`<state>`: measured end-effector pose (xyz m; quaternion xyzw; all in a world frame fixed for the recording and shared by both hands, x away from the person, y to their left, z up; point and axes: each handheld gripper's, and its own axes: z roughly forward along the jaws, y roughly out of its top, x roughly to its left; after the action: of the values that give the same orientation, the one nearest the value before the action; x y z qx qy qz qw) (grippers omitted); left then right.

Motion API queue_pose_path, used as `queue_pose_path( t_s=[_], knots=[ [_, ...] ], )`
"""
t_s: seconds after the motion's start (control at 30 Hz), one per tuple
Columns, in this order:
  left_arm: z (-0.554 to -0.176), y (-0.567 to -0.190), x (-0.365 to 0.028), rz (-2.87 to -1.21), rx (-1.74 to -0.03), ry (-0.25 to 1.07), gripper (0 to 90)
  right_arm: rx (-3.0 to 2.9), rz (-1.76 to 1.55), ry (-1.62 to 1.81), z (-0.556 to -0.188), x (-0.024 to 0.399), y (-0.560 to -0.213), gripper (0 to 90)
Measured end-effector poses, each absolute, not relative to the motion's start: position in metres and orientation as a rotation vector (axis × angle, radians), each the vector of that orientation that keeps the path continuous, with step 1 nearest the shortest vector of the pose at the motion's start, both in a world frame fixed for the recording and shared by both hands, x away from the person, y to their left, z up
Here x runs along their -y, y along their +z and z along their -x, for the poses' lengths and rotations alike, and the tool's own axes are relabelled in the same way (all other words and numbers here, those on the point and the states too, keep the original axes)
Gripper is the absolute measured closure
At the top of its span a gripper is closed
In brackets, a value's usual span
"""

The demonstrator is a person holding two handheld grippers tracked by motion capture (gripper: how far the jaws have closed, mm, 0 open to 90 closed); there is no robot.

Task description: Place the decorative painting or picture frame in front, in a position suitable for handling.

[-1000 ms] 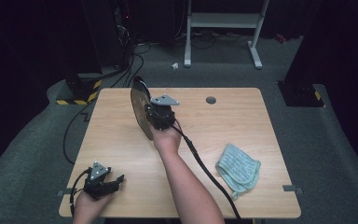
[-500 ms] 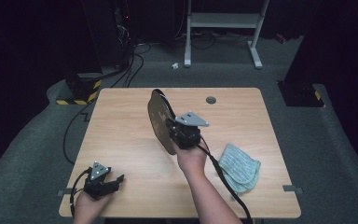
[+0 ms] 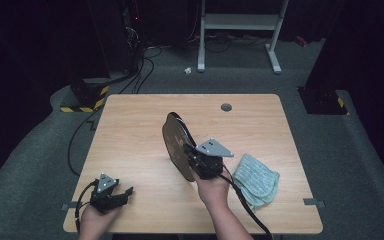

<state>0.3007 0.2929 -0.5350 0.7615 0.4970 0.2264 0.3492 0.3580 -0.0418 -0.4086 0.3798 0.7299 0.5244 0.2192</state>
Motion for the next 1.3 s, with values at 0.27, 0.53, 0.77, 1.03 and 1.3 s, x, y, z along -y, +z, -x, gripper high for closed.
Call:
queue_pose_path(
  t_s=[0.27,0.53,0.77,1.03,1.3],
  knots=[
    [-0.301,-0.535,-0.293,-1.974,-1.287,0.588,33.6,-2.011,-1.058,1.48,-0.359,0.04,-0.417,80.1],
    [-0.301,-0.535,-0.293,-1.973,-1.287,0.587,33.7,-2.001,-1.091,1.502,-0.353,0.046,-0.422,79.7],
    [-0.301,-0.535,-0.293,-1.973,-1.288,0.587,33.7,-2.0,-1.096,1.52,-0.356,0.051,-0.423,75.7],
    [-0.301,-0.535,-0.293,-1.973,-1.288,0.587,33.8,-2.019,-1.082,1.49,-0.356,0.049,-0.427,59.3],
    [-0.301,-0.535,-0.293,-1.973,-1.289,0.587,33.7,-2.062,-1.133,1.464,-0.335,0.061,-0.451,47.6]
  ],
)
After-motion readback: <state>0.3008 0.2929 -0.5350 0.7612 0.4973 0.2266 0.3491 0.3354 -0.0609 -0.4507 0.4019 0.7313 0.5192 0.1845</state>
